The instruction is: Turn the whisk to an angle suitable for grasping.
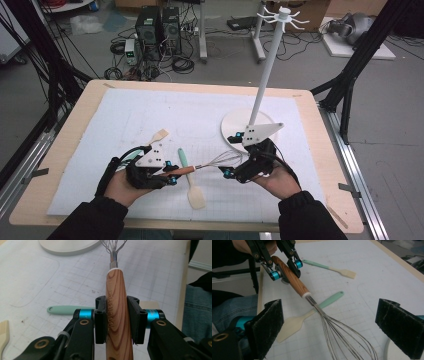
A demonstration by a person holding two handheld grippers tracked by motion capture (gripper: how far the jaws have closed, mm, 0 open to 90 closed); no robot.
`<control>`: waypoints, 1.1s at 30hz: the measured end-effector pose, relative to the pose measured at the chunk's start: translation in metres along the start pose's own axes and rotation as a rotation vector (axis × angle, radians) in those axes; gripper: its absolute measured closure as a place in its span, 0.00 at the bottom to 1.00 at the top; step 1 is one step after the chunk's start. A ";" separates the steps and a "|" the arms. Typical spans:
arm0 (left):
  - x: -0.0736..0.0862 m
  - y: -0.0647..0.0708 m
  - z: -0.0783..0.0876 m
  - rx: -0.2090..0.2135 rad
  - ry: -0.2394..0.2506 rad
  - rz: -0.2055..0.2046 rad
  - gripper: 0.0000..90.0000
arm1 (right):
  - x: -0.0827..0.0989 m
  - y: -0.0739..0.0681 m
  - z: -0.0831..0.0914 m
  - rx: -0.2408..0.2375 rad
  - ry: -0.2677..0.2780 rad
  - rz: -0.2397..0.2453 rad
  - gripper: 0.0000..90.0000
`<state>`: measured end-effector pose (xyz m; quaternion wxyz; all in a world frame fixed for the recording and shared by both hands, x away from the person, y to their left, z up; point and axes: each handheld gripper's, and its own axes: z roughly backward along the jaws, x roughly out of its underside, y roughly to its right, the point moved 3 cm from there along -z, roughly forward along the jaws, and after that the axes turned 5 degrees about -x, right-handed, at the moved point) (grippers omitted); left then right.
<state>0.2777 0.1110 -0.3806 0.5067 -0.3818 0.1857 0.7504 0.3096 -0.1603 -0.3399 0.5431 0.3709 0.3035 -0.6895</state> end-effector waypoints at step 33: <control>-0.030 0.013 -0.002 0.092 0.002 -0.082 0.78 | -0.018 -0.007 -0.040 -0.237 -0.158 0.148 0.35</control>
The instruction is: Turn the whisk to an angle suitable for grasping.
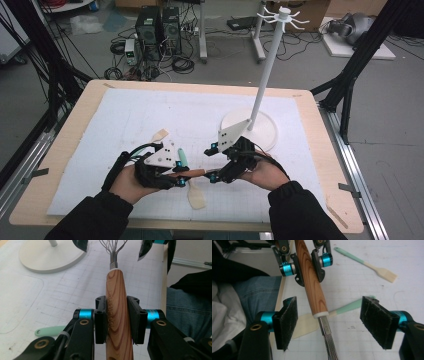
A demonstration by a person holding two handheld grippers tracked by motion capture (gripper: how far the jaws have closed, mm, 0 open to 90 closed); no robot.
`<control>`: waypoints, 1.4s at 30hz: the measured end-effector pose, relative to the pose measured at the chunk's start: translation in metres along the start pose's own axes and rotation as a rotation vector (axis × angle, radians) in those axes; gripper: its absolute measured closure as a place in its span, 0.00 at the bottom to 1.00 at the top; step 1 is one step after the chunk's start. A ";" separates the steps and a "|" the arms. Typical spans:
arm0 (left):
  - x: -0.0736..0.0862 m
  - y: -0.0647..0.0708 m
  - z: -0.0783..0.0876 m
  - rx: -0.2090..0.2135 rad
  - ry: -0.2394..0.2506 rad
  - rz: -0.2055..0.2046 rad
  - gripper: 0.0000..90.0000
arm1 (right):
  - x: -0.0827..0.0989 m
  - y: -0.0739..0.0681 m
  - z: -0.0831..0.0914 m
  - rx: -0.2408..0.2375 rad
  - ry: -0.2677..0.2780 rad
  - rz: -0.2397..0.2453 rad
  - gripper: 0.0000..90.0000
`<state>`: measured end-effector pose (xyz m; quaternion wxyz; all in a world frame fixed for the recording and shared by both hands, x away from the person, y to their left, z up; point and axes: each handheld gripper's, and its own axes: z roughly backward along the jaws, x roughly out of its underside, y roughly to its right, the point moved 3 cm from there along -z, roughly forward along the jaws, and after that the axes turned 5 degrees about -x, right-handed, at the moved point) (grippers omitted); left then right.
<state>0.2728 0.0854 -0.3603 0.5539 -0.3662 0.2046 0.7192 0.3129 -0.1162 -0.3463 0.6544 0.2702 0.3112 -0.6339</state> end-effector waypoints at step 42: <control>-0.007 0.001 0.008 0.029 0.049 -0.013 0.62 | 0.001 -0.007 -0.016 -0.050 -0.175 0.125 0.79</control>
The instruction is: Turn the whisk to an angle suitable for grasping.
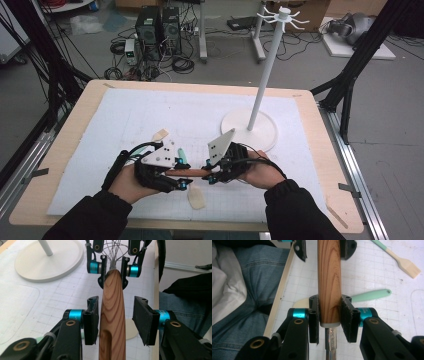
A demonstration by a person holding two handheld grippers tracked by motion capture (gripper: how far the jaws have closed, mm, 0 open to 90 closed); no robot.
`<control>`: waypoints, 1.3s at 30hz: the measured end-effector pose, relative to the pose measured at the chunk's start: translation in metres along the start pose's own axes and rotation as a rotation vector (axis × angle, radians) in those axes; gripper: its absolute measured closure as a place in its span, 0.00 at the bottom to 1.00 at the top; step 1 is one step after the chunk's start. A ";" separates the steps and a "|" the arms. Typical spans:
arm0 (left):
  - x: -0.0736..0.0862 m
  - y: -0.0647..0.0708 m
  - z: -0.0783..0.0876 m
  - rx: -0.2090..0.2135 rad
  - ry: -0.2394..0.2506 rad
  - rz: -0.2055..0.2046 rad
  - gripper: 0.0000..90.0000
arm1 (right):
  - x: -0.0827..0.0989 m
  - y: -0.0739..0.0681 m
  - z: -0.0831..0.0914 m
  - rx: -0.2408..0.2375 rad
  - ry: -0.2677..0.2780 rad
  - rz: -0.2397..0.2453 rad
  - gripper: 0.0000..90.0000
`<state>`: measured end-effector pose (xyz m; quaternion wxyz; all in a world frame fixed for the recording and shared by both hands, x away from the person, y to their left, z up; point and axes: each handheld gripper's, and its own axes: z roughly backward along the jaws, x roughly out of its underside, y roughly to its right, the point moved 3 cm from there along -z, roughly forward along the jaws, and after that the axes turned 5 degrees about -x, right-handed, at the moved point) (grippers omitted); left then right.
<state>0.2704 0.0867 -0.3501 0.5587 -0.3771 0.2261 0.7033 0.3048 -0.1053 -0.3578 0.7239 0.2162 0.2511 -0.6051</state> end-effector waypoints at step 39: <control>-0.004 0.002 0.009 0.020 0.052 -0.025 0.78 | -0.008 -0.005 -0.003 -0.026 0.035 0.010 0.79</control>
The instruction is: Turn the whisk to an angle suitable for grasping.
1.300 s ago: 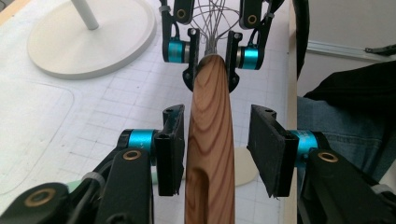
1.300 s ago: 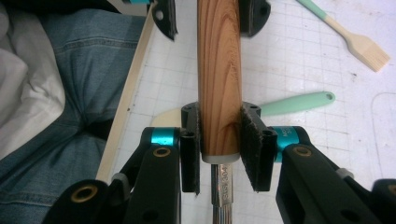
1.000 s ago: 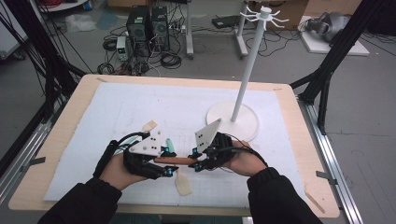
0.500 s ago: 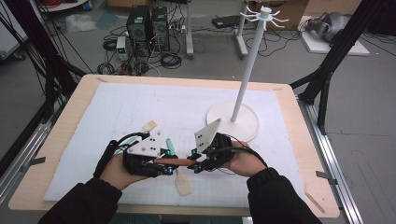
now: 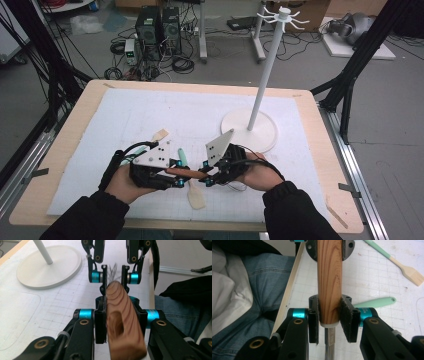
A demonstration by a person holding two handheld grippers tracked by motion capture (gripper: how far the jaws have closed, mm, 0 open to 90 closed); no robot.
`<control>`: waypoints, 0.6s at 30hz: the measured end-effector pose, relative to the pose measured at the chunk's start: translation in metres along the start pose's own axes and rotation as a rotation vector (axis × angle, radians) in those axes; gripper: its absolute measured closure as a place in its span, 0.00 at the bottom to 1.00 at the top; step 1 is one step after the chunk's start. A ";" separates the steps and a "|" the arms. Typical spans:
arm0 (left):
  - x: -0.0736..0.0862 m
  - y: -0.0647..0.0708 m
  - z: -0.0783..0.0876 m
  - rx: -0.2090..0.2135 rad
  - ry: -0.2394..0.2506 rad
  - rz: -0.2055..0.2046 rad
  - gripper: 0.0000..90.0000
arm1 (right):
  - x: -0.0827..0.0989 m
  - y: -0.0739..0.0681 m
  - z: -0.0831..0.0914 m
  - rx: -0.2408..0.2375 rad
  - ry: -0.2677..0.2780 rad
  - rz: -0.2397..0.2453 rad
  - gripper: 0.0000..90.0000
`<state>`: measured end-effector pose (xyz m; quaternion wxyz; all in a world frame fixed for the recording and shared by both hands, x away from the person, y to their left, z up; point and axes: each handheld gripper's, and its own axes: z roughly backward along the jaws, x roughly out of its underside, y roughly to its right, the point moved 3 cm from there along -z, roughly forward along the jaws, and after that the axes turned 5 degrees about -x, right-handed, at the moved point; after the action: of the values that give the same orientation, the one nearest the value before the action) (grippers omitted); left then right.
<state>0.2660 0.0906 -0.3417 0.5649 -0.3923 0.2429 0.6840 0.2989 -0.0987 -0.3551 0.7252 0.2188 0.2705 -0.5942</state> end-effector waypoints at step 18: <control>-0.016 -0.010 0.011 0.001 0.137 0.060 0.77 | -0.017 0.004 0.009 0.022 0.095 0.014 0.79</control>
<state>0.2740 0.0921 -0.3217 0.5263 -0.4306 0.2932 0.6721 0.3014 -0.0913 -0.3377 0.7130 0.2568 0.2966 -0.5812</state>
